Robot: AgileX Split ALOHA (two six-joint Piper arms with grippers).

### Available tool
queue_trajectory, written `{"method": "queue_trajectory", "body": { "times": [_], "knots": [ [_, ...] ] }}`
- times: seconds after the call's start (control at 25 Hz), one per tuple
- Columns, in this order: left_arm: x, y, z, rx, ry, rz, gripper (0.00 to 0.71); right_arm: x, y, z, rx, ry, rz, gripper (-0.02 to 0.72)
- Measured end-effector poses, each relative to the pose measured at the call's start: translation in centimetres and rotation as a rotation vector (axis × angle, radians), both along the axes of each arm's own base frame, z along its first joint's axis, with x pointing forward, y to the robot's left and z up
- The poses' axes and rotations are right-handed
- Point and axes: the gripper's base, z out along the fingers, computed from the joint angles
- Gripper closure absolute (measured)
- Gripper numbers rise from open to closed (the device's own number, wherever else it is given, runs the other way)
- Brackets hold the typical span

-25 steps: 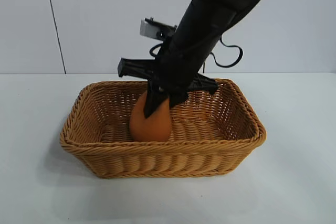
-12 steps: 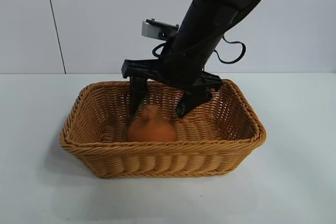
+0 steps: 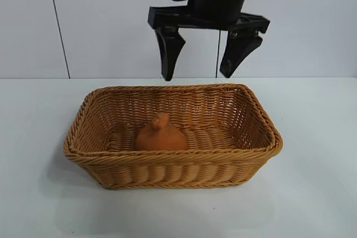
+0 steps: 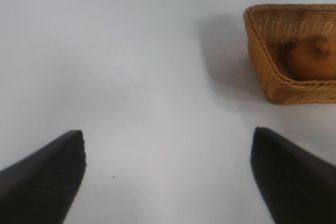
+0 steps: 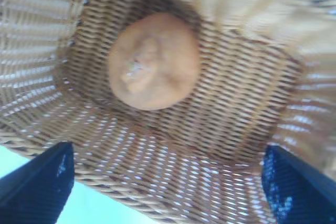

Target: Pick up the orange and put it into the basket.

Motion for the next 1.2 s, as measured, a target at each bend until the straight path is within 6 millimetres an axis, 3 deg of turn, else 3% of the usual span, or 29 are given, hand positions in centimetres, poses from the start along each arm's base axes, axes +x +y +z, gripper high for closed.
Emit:
{"method": "queue_trajectory", "body": {
  "times": [0.12,0.28,0.56,0.76,0.88,1.0,1.2],
  "knots": [
    [0.0,0.0,0.0,0.000,0.000,0.000,0.098,0.9,-1.1,0.6,-0.017,-0.035,-0.058,0.042],
    [0.0,0.0,0.0,0.000,0.000,0.000,0.098,2.6,-4.2,0.5,-0.028,-0.031,-0.142,0.042],
    [0.0,0.0,0.0,0.001,0.000,0.000,0.098,6.0,-13.6,0.3,-0.043,-0.017,-0.367,0.042],
    [0.0,0.0,0.0,0.002,-0.001,0.001,0.098,6.9,-20.1,0.3,-0.055,-0.005,-0.513,0.042],
    [0.0,0.0,0.0,0.002,-0.001,0.001,0.098,6.9,-21.4,0.2,-0.060,0.000,-0.531,0.042],
    [0.0,0.0,0.0,0.002,-0.001,0.001,0.098,6.5,-21.4,-0.4,-0.059,0.030,-0.516,0.042],
    [0.0,0.0,0.0,0.002,-0.001,0.001,0.098,3.9,-21.0,-2.0,-0.037,0.135,-0.486,0.042]
  ]
}}
